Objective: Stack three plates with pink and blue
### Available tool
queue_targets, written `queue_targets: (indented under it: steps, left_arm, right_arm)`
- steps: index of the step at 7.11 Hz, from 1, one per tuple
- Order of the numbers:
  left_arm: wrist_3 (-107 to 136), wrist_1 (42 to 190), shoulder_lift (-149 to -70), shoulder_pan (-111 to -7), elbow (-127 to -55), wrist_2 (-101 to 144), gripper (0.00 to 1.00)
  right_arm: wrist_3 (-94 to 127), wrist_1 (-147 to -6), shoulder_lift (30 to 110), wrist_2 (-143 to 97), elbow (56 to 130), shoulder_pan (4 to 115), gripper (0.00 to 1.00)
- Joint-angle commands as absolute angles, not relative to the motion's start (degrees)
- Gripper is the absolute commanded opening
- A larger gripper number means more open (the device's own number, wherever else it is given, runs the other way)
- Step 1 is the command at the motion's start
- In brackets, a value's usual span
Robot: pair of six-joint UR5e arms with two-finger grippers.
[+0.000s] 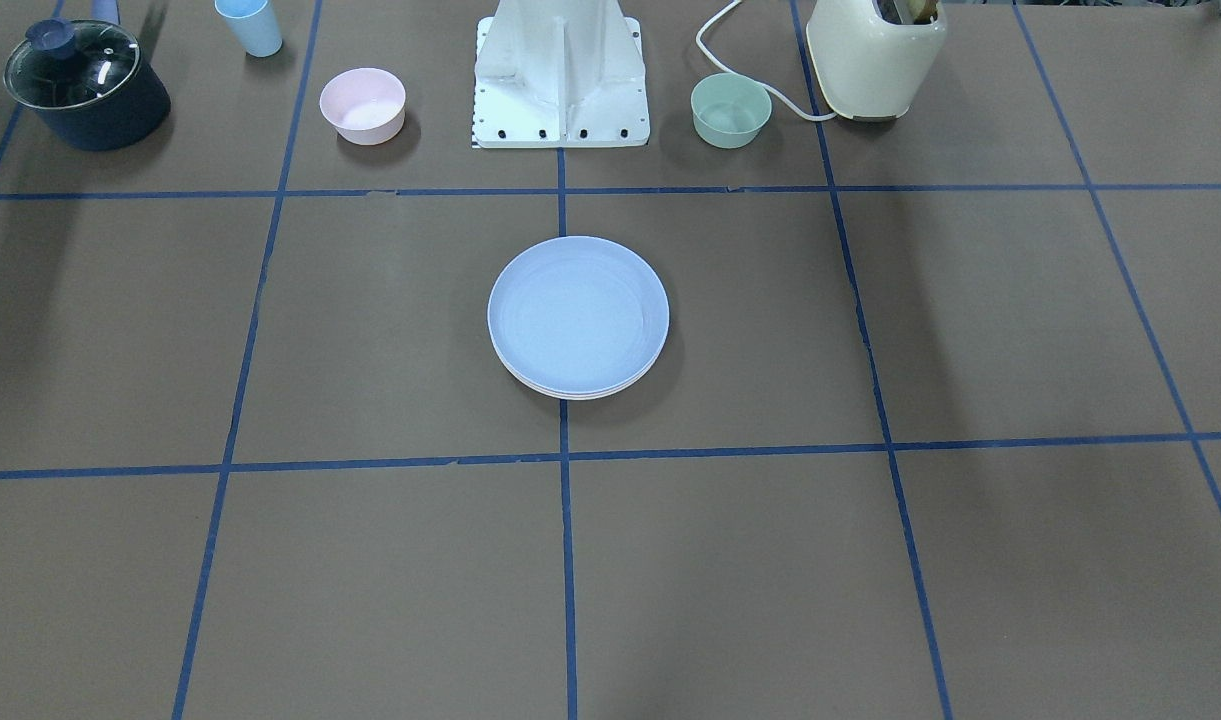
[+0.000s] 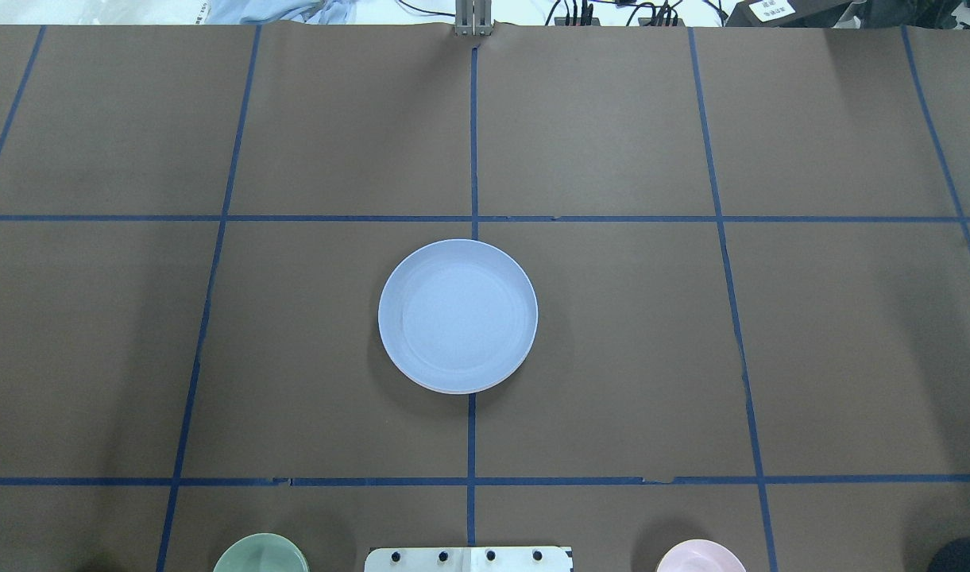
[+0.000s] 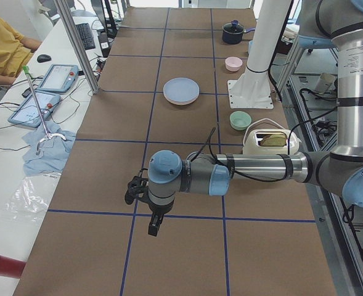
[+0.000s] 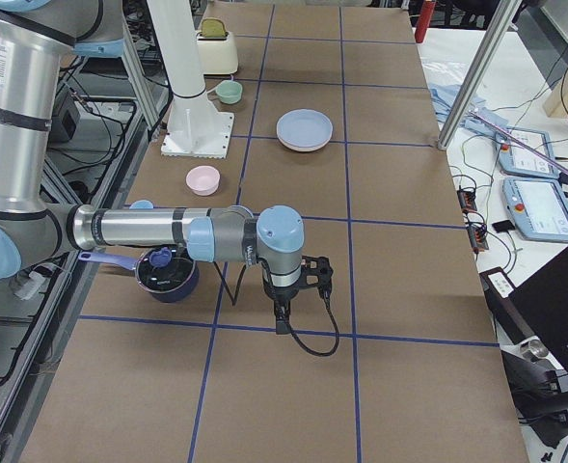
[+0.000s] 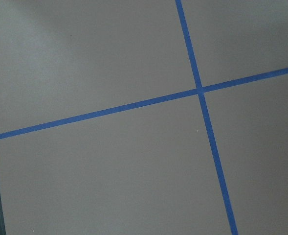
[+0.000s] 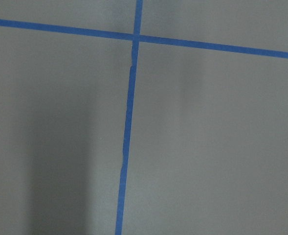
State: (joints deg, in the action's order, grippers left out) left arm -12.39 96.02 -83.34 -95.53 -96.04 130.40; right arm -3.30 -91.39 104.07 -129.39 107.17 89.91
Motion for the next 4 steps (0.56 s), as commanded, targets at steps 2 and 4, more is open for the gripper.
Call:
queue_targets:
  steps: [2,4]
  left_arm:
    - [-11.9,96.3,-81.0,-95.4,-96.9,130.0,1.0]
    - [-4.1,95.4,-80.9,-95.4,-96.9,133.6,1.0]
  right_arm:
    - [-3.3,-91.1,104.2,-129.5,106.0,89.9,1.0]
    - [-3.3,-91.1,104.2,-129.5,105.8,89.9,1.0]
